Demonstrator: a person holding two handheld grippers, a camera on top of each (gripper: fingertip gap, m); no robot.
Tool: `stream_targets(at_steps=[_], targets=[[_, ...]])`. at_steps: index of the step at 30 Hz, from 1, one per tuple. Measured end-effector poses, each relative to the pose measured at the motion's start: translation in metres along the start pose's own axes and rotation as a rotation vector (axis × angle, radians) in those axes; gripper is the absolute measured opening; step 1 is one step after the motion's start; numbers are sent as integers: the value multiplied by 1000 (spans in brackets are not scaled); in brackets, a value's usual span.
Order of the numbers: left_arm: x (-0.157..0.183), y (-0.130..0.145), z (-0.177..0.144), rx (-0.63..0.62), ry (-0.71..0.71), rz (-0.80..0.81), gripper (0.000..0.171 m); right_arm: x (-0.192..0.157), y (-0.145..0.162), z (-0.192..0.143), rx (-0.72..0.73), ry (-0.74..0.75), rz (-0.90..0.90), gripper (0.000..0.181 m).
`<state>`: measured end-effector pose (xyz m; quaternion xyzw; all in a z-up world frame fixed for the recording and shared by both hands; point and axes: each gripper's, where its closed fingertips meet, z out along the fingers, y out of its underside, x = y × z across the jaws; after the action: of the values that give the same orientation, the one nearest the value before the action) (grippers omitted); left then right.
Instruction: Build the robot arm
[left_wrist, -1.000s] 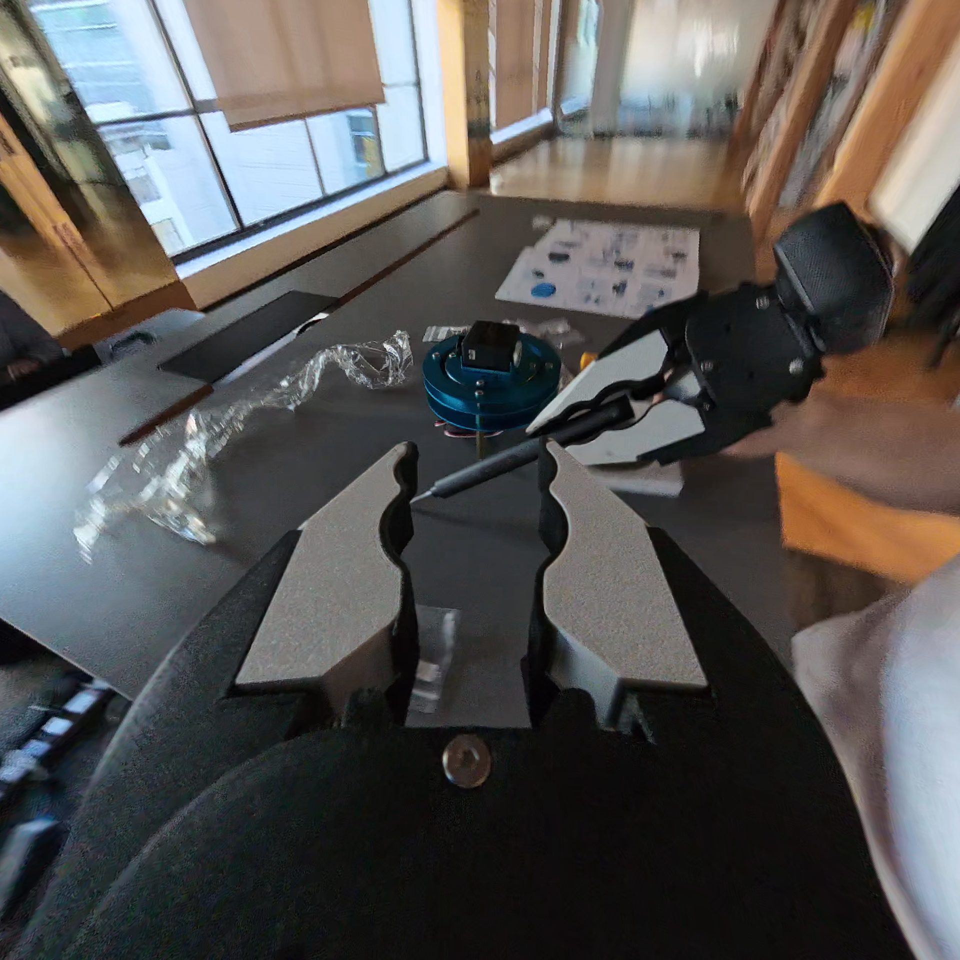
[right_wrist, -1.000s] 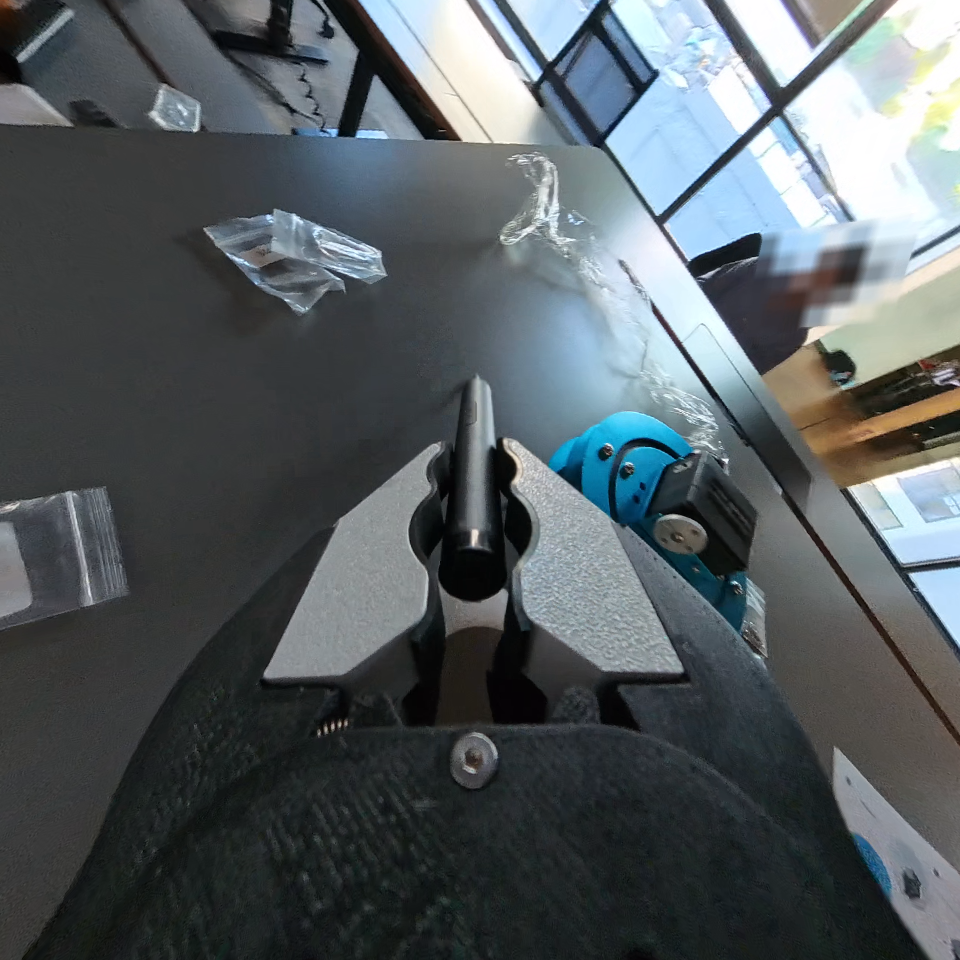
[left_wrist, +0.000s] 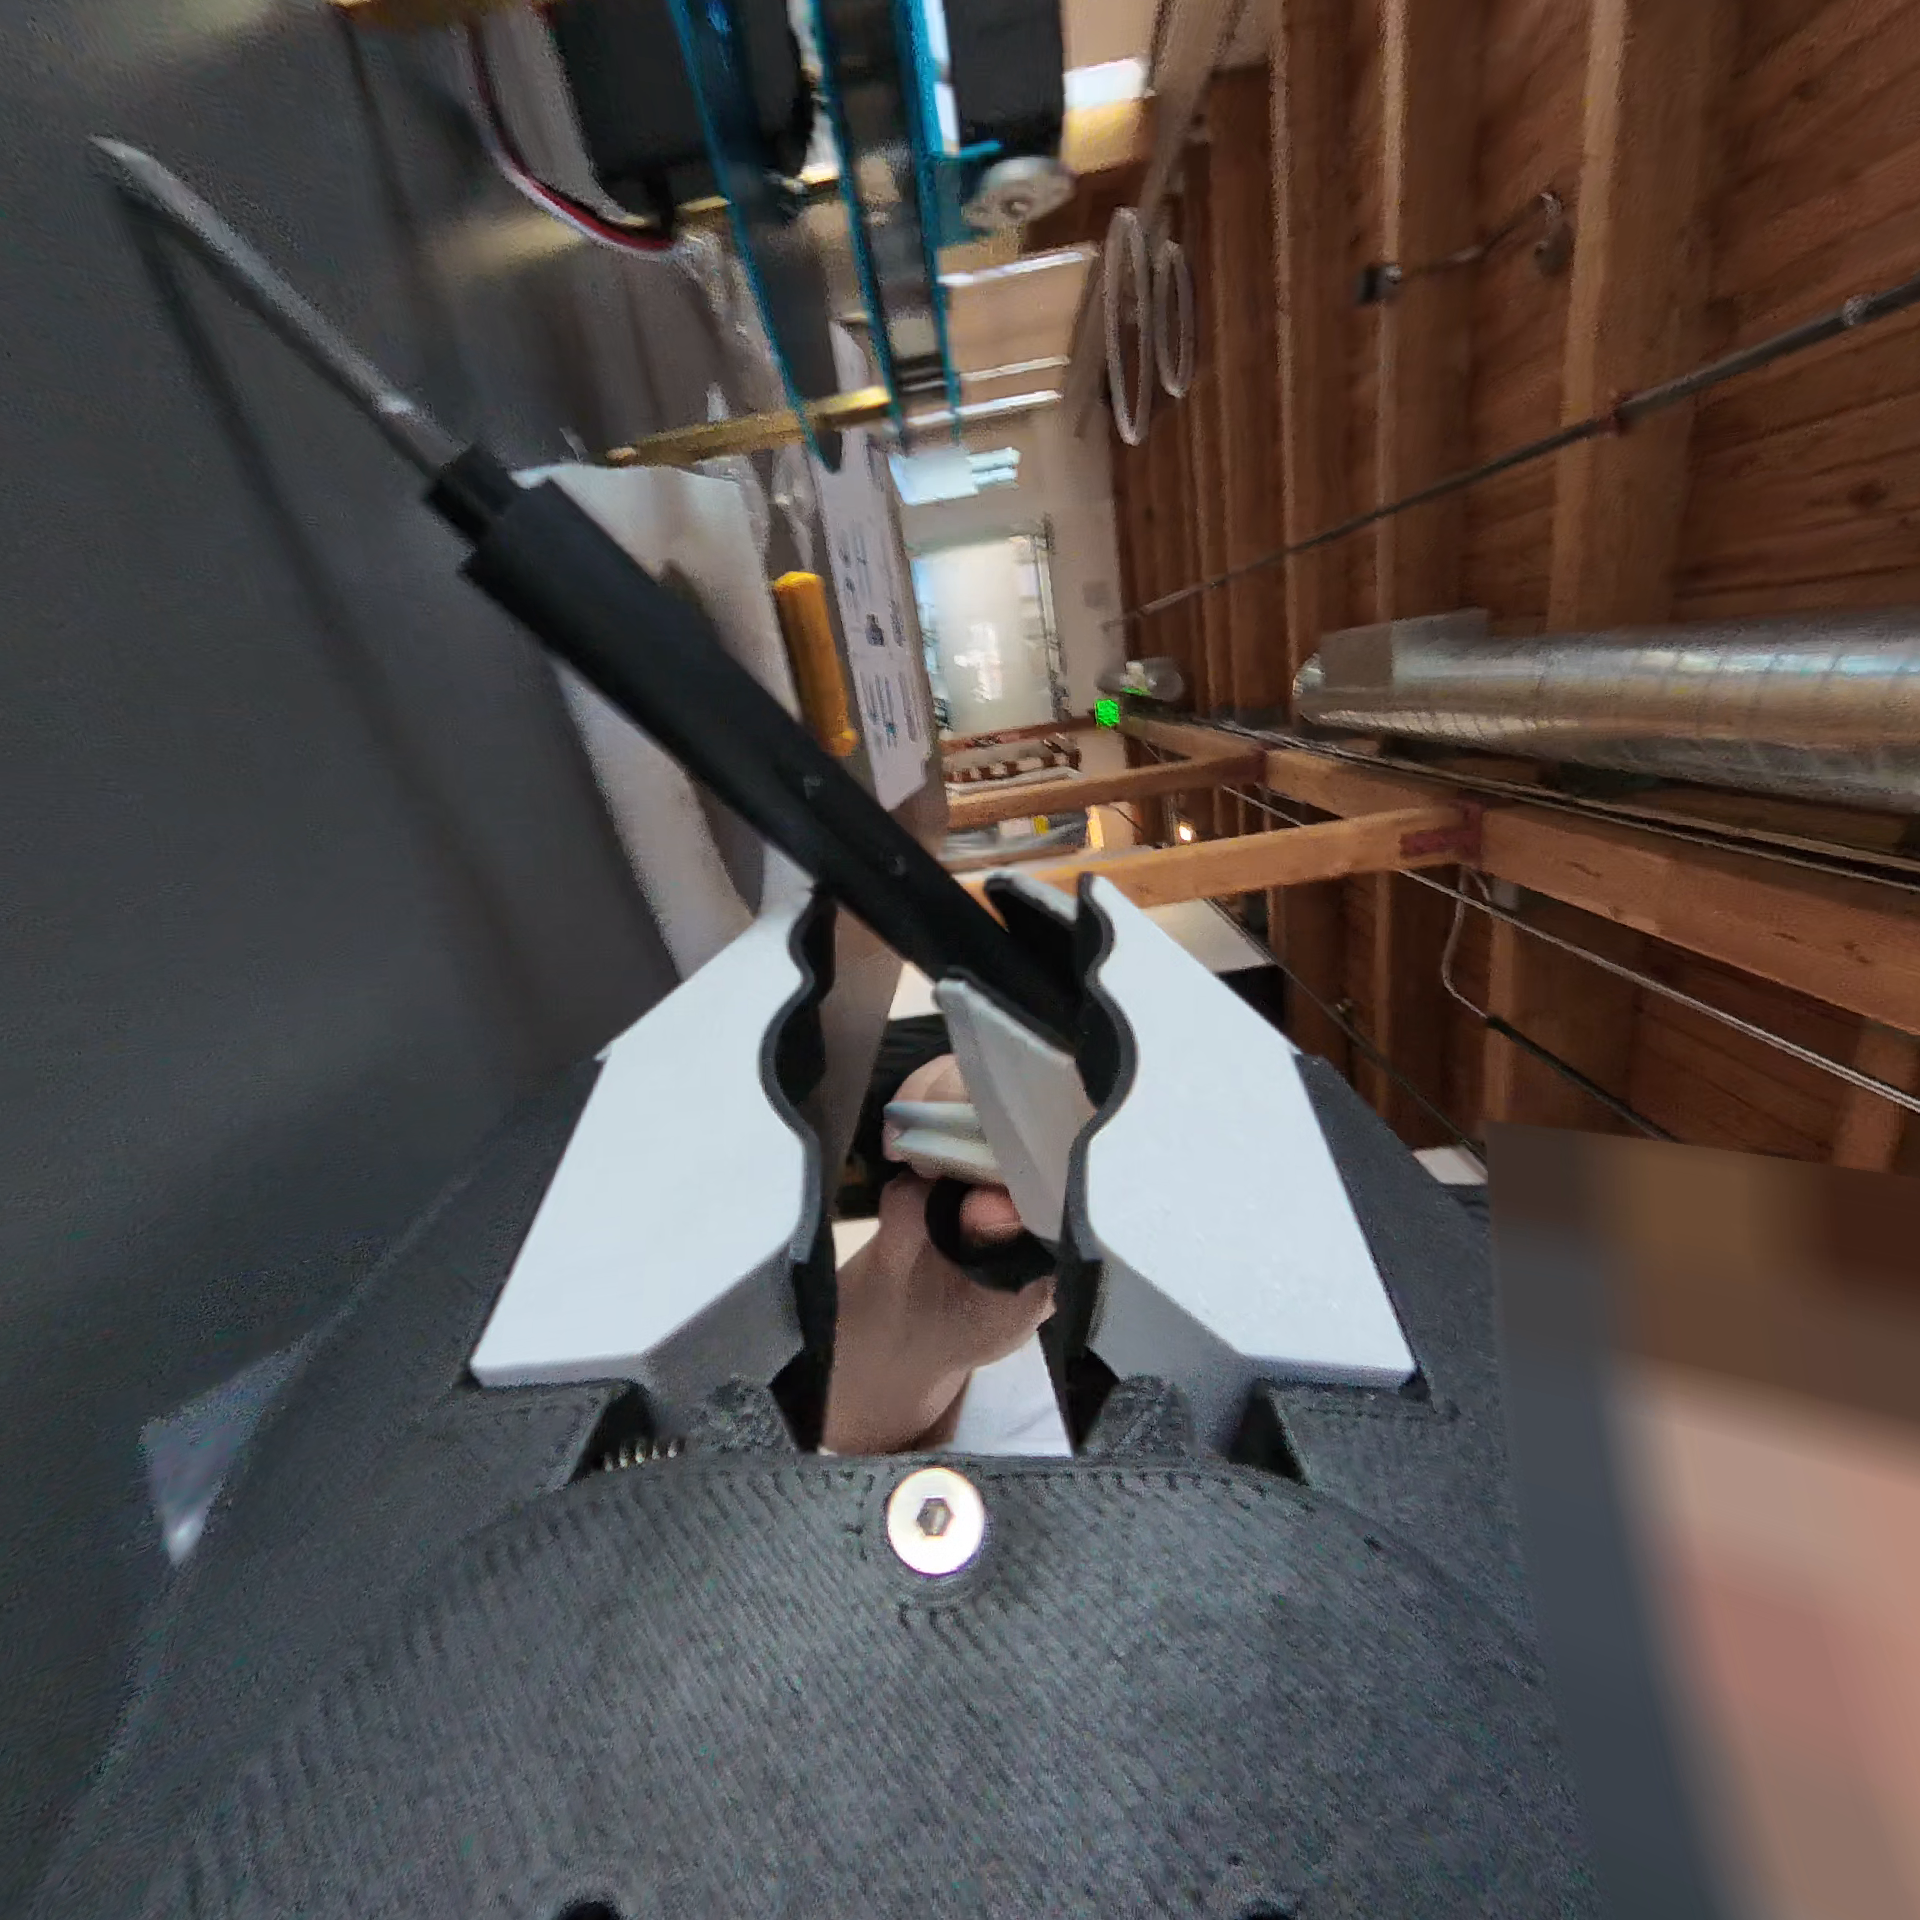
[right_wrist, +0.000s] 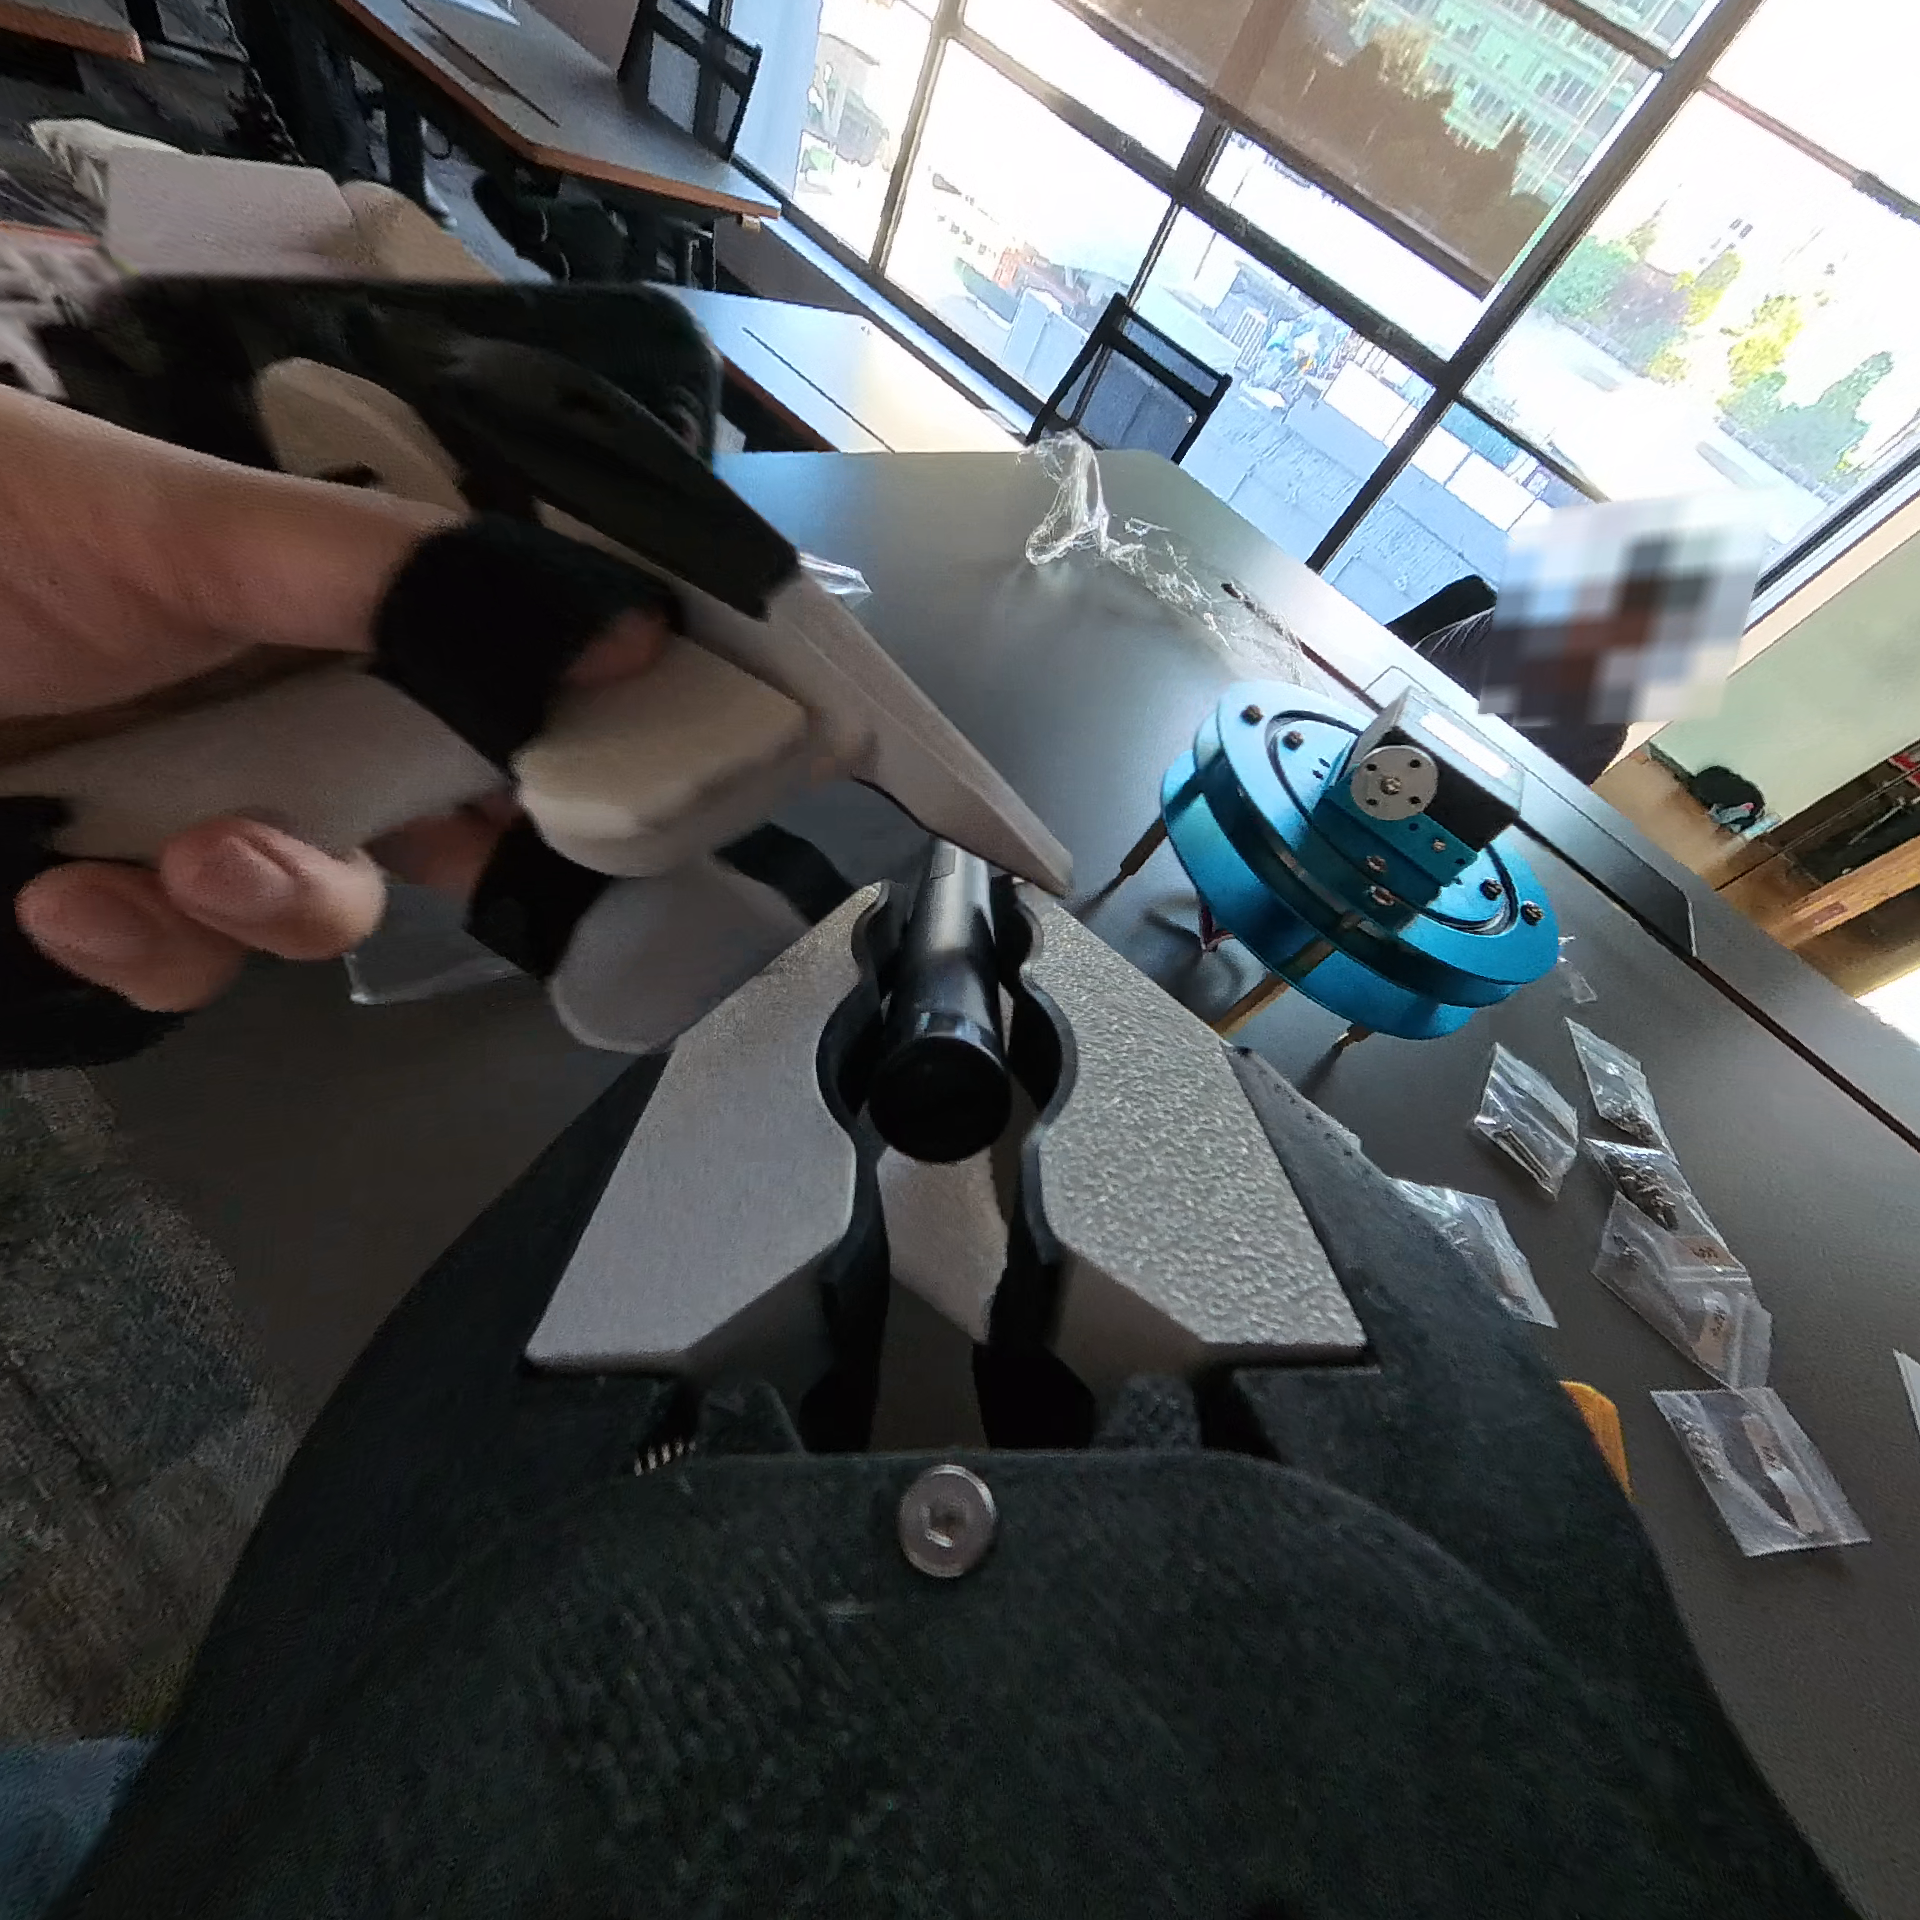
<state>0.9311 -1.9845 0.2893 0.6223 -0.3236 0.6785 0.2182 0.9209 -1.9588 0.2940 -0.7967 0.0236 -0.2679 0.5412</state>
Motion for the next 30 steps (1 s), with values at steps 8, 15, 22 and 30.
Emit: stream_targets(at_steps=[8, 15, 22, 30], targets=[[5, -15, -11, -47, -1, 223, 16, 1, -2, 2, 65, 120, -109, 20], [3, -39, -36, -92, -91, 426, 15, -27, -8, 8, 76, -120, -58, 32], [30, -15, -46, -321, -17, 509, 15, 9, -55, 6, 148, -673, 763, 50], [36, 29, -28, -500, -38, 476, 15, -6, -52, -7, -10, -1120, 1146, 15]])
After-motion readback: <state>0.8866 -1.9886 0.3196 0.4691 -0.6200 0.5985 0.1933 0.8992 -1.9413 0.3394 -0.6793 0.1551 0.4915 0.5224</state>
